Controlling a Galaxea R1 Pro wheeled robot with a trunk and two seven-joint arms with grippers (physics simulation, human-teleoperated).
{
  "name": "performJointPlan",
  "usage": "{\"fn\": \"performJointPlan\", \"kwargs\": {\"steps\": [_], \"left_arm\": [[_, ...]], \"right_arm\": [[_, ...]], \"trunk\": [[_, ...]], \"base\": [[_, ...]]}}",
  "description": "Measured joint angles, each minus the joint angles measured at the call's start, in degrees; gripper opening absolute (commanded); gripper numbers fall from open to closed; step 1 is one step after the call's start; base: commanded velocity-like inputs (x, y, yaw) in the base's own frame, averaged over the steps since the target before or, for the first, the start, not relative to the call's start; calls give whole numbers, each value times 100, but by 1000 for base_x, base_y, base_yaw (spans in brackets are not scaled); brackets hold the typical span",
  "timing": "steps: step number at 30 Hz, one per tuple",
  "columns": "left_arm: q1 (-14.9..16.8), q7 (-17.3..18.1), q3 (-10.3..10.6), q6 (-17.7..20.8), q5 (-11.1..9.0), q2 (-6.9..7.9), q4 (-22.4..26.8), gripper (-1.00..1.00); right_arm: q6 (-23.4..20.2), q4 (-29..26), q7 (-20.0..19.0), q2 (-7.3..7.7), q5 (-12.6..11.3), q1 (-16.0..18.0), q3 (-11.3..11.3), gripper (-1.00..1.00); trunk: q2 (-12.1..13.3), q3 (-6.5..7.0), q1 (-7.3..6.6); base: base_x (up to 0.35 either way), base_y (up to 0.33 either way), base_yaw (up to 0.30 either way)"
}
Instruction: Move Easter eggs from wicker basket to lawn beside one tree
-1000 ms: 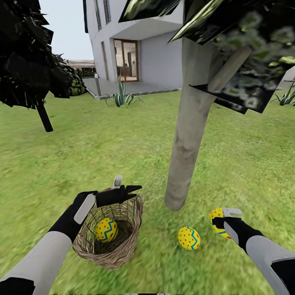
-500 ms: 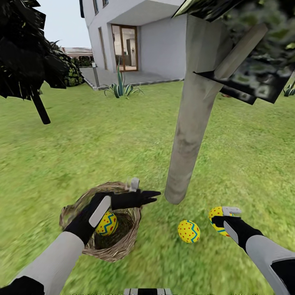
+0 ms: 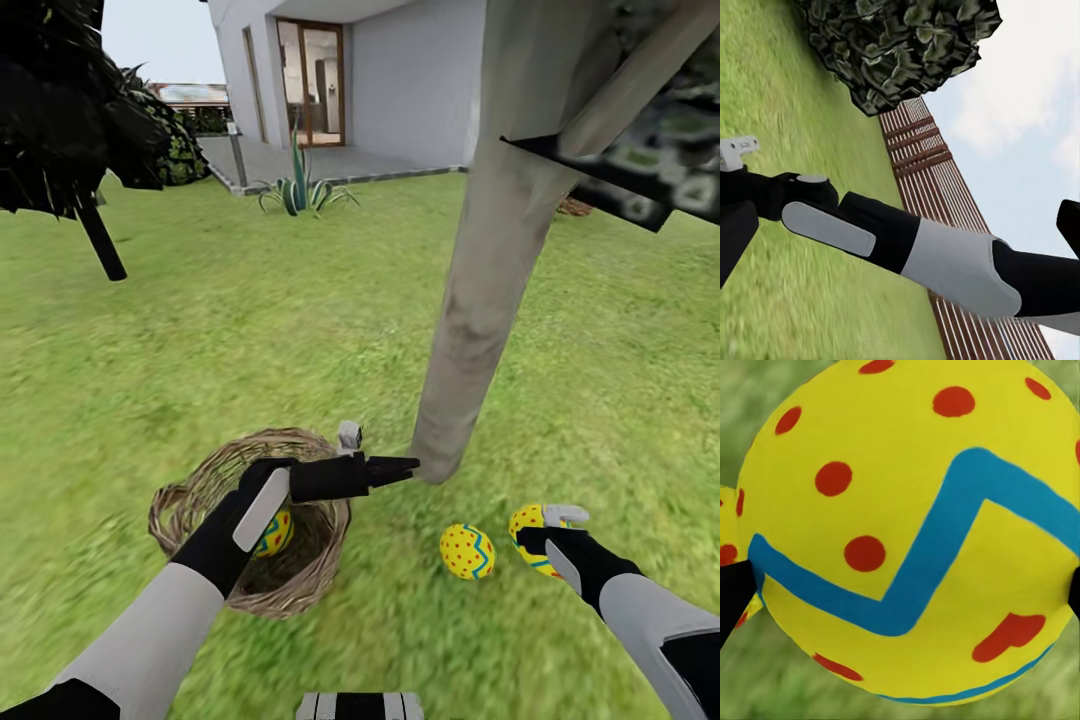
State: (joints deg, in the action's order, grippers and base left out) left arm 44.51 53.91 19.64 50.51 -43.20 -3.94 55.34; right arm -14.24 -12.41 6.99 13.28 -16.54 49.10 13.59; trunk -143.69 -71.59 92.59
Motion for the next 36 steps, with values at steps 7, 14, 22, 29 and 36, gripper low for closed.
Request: {"fn": "performJointPlan", "kwargs": {"steps": [7, 14, 22, 29, 36], "left_arm": [[0, 8, 5, -4, -104, 2, -6, 100], [-1, 9, 8, -8, -159, 1, -2, 100], [1, 27, 9, -9, -302, 16, -10, 100], [1, 27, 10, -9, -317, 17, -4, 100], [1, 27, 12, -9, -317, 17, 4, 100]], "right_arm": [[8, -7, 2, 2, -2, 0, 1, -100], [11, -6, 9, 2, -3, 0, -1, -100], [11, 2, 41, 8, -23, -2, -26, -100], [21, 8, 56, 11, -34, -3, -44, -100], [26, 16, 70, 12, -33, -3, -42, -100]], "trunk": [[-2, -23, 2], [-2, -23, 1], [-5, -89, 10], [-15, -244, 28], [-24, -399, 46]], "base": [[0, -64, 272], [77, -312, 247], [11, -28, 19], [0, 0, 0], [0, 0, 0]]}}
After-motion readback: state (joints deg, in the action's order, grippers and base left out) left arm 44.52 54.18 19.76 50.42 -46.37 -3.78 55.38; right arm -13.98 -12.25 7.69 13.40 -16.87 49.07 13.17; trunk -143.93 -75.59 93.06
